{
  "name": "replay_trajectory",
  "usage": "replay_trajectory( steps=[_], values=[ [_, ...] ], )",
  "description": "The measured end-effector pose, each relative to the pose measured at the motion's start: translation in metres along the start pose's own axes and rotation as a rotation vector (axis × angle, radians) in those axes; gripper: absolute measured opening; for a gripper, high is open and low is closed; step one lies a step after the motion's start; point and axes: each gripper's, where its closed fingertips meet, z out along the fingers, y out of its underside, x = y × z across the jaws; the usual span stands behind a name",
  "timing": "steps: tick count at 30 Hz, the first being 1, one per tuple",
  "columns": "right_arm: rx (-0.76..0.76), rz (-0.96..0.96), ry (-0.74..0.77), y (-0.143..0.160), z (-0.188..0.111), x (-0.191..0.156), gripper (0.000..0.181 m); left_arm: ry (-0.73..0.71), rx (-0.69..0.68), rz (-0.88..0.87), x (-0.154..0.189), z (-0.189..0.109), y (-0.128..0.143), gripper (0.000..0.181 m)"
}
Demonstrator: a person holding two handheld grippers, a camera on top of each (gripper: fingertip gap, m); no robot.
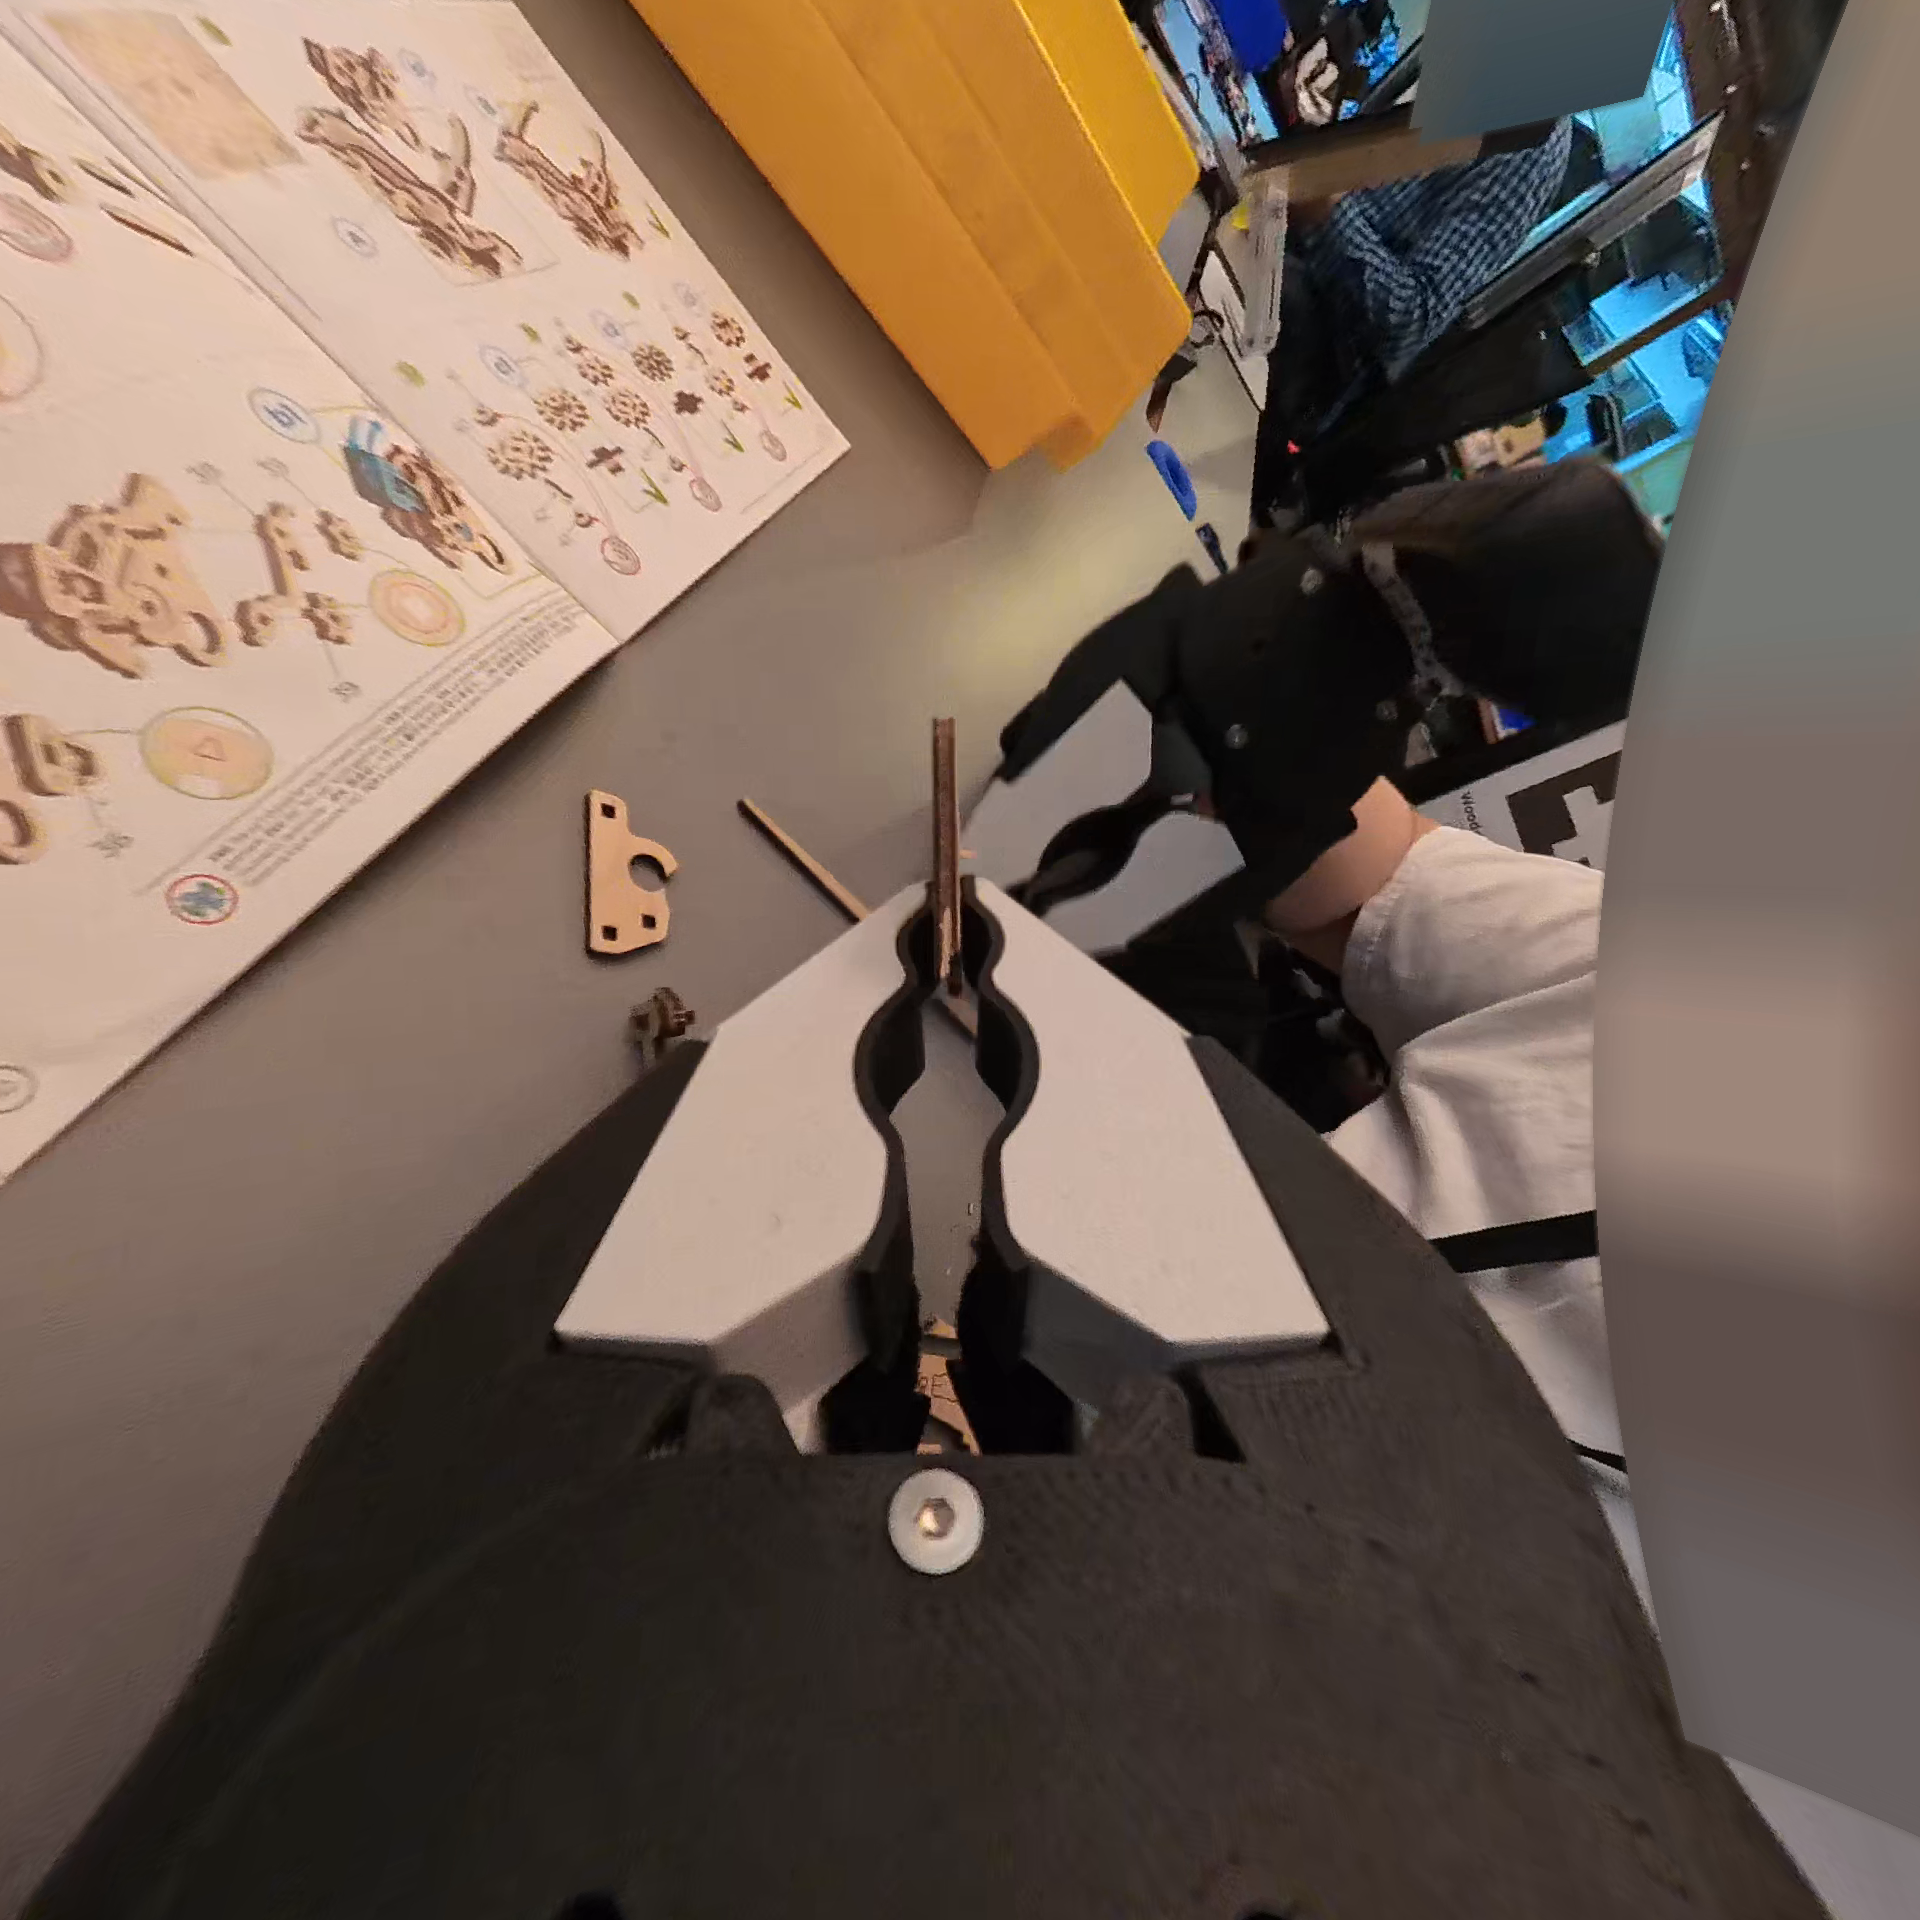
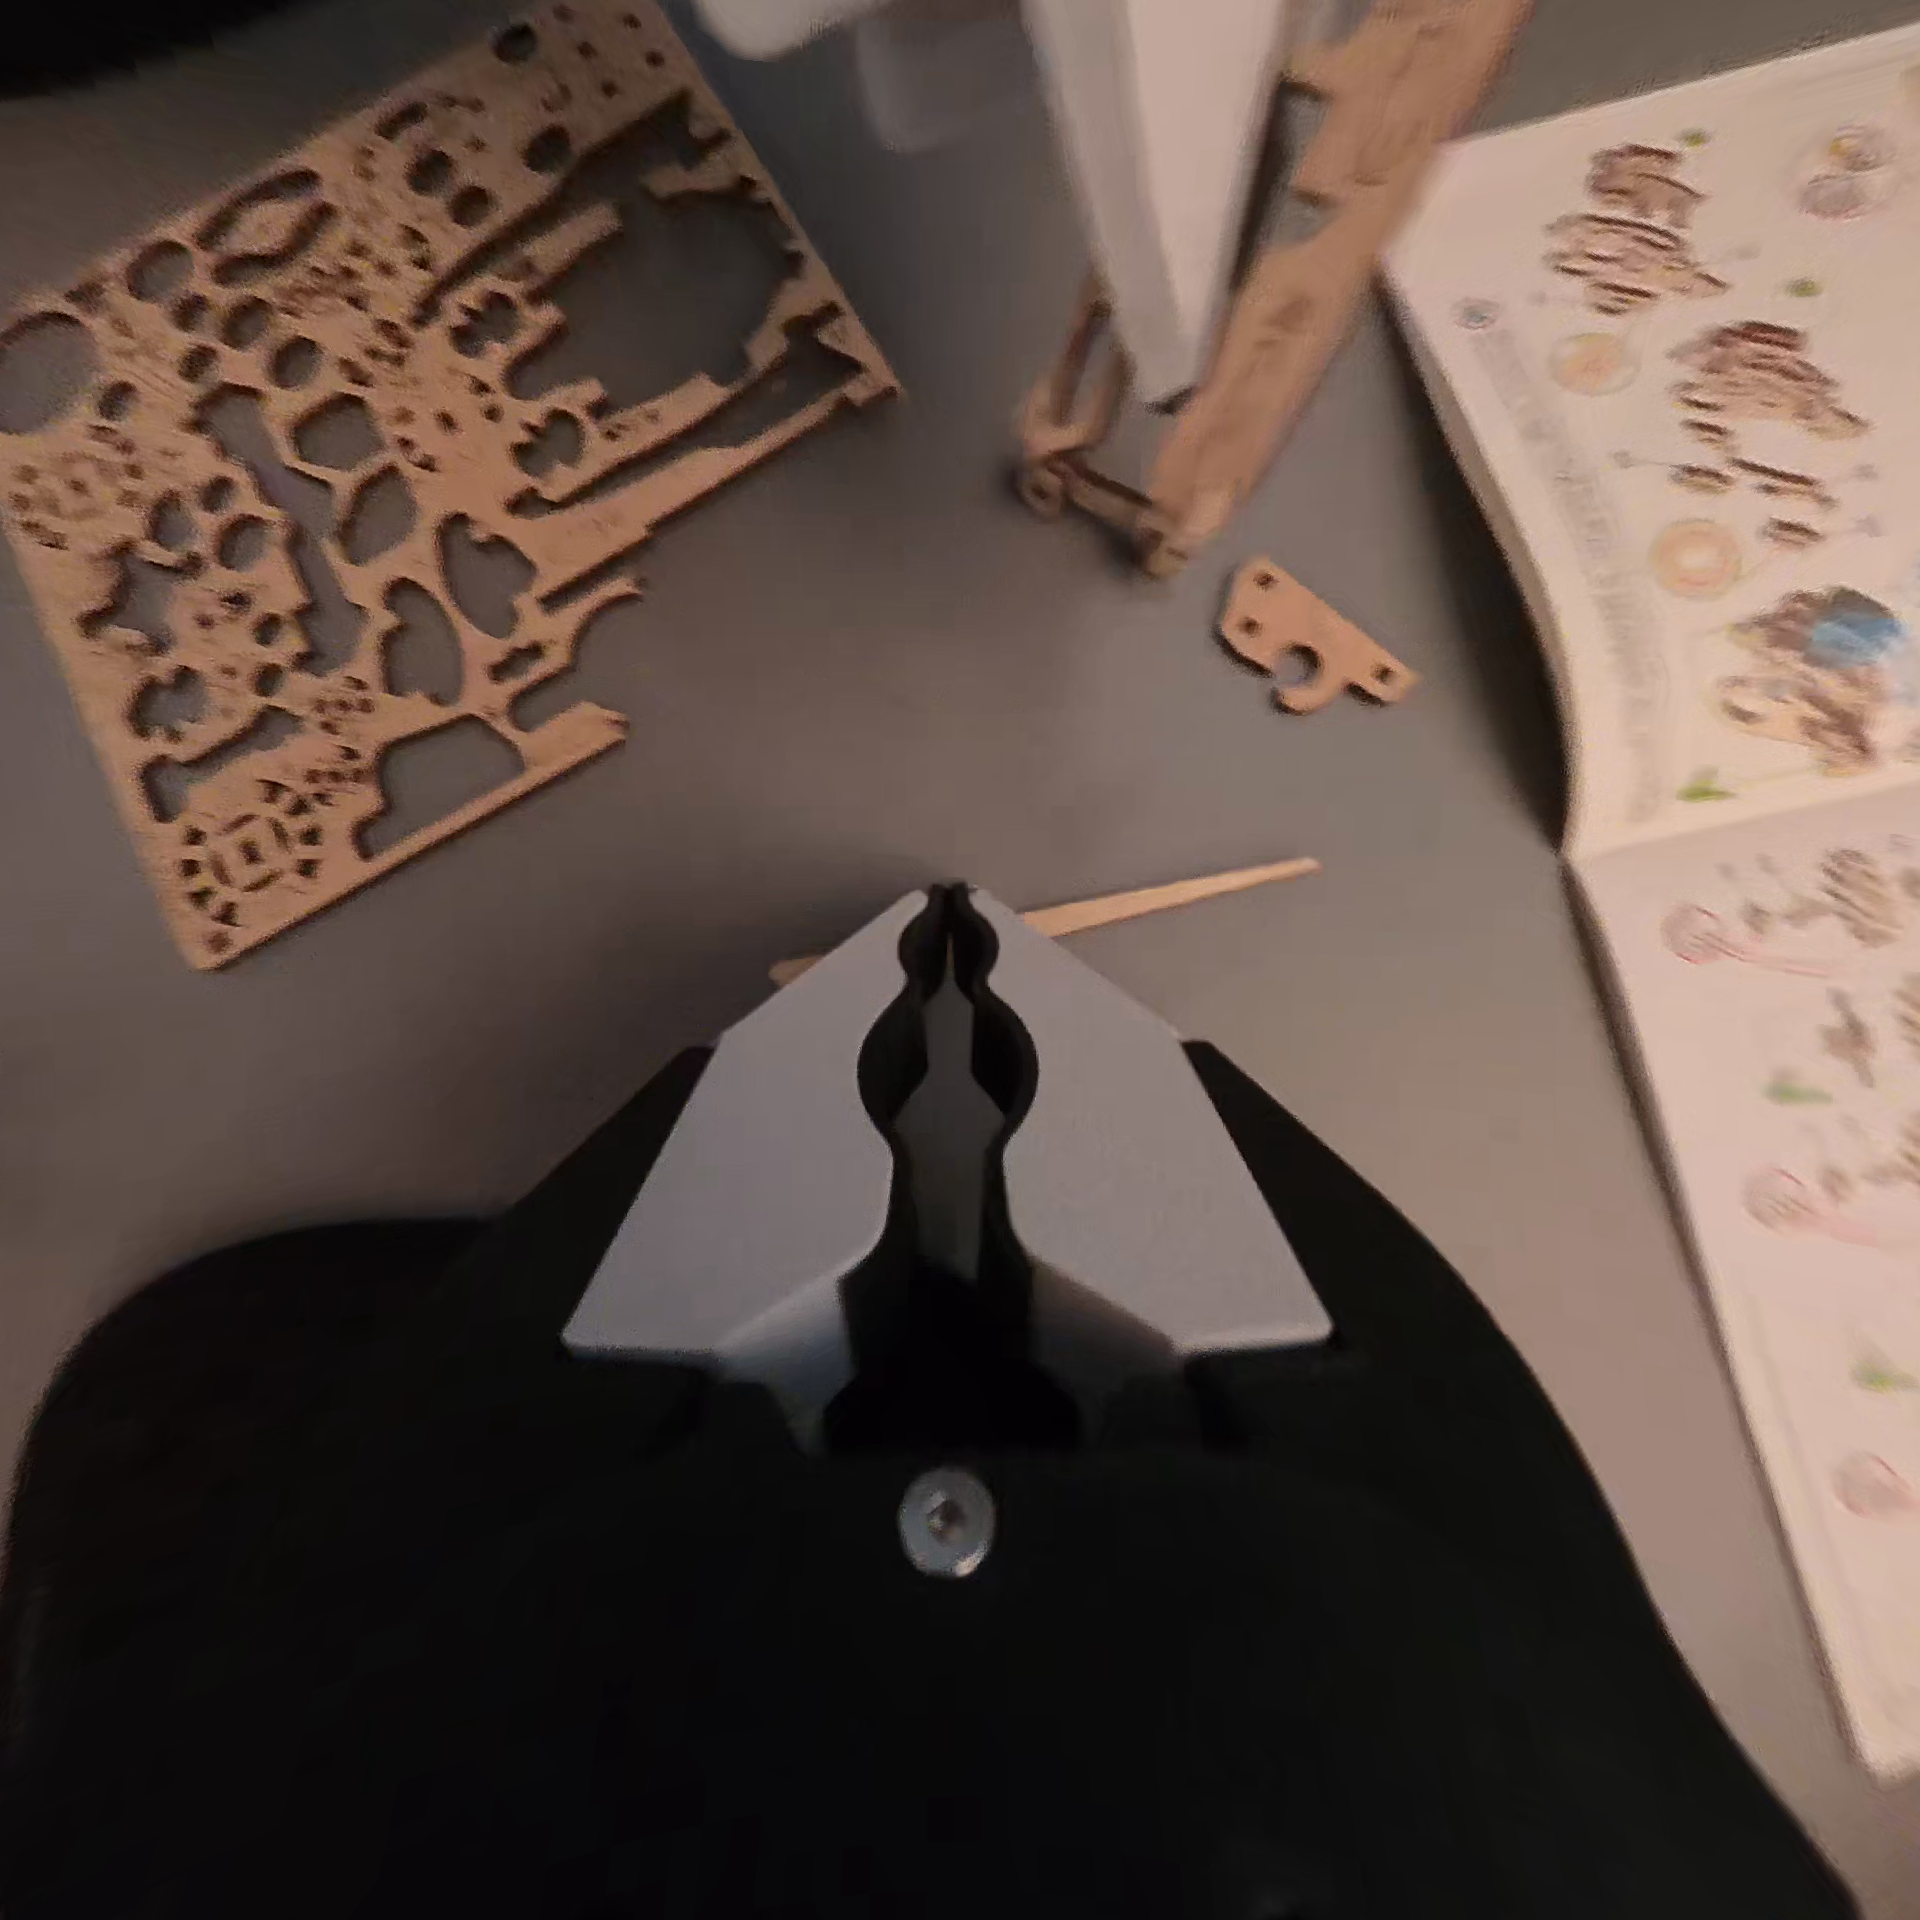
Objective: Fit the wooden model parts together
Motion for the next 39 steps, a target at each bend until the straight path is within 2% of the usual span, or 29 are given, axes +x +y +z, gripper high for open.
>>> replay_trajectory(
  steps=[5, 7, 8, 10, 12, 18, 39],
  values=[
    [0.04, 0.141, 0.063, 0.015, -0.023, 0.048, 0.0, 0.049, -0.031, -0.025, 0.007, 0.012, 0.009, 0.0],
    [0.218, 0.171, -0.039, -0.011, -0.035, 0.038, 0.0, 0.075, -0.059, -0.056, 0.009, 0.019, 0.016, 0.0],
    [0.305, 0.2, -0.108, -0.025, -0.042, 0.029, 0.006, 0.084, -0.073, -0.066, 0.009, 0.022, 0.019, 0.0],
    [0.371, 0.266, -0.215, -0.038, -0.047, 0.016, 0.015, 0.083, -0.098, -0.068, 0.008, 0.026, 0.024, 0.0],
    [0.358, 0.3, -0.28, -0.038, -0.043, 0.009, 0.018, 0.076, -0.129, -0.061, 0.008, 0.03, 0.03, 0.0],
    [0.266, 0.299, -0.322, -0.023, -0.025, 0.002, 0.004, 0.052, -0.207, -0.035, 0.005, 0.04, 0.045, 0.0],
    [0.278, 0.375, -0.403, -0.023, -0.031, -0.001, 0.002, 0.033, -0.195, 0.043, 0.01, 0.043, 0.043, 0.0]
  ],
)
